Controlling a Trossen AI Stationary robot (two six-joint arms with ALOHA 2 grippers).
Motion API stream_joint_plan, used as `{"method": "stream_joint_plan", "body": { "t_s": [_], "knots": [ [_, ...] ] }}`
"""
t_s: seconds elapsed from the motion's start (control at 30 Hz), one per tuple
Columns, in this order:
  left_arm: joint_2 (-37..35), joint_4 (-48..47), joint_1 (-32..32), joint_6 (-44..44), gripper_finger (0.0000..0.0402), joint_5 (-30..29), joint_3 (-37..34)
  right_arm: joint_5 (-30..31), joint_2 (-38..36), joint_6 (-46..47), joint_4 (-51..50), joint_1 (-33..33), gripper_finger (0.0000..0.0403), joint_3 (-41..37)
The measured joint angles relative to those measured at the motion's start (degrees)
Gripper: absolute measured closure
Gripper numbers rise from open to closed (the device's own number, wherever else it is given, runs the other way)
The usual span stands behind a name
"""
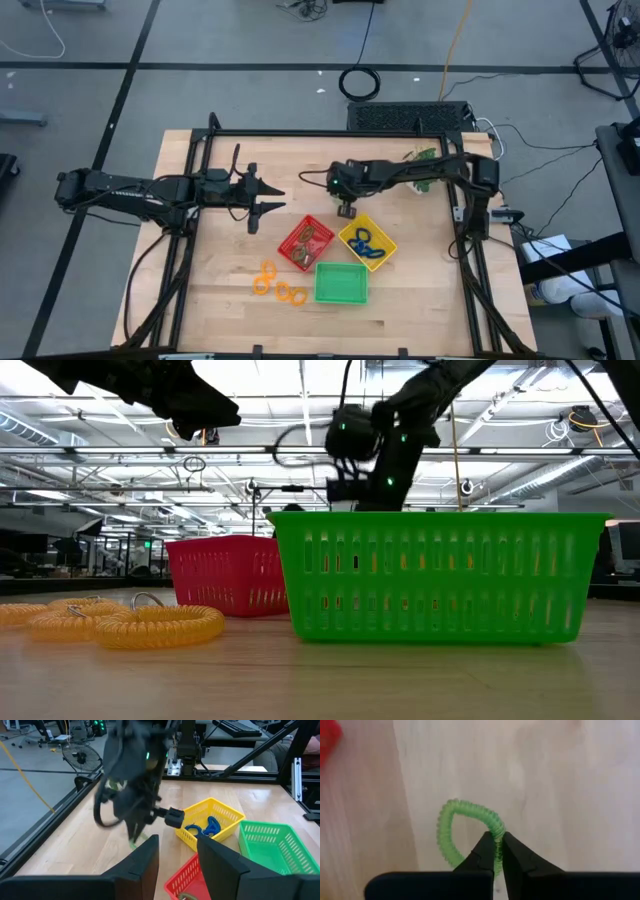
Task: Sort spring keychains
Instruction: Put the green spring keychain into the red bin
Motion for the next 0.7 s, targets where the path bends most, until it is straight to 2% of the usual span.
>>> {"method": "stream_joint_plan", "body": {
  "t_s": [0.13,0.33,0.53,0.7],
  "knots": [
    [0.01,0.01,0.0,-0.03,0.0261,-0.01,0.02,3.41,-4.51,-0.39,-0.18,0.02,0.0401,0.09],
    [0.01,0.0,0.0,-0.24,0.0261,-0.02,0.02,2.8,-12.3,0.82,1.39,1.13,0.0402,0.15],
    [0.01,0.01,-0.02,-0.22,0.0261,0.0,0.02,-3.45,-17.27,0.71,3.99,4.18,0.0402,0.15],
    [0.01,0.01,0.0,-0.23,0.0261,-0.02,0.02,-10.41,-17.56,0.27,8.94,7.4,0.0403,0.14]
  ]
}}
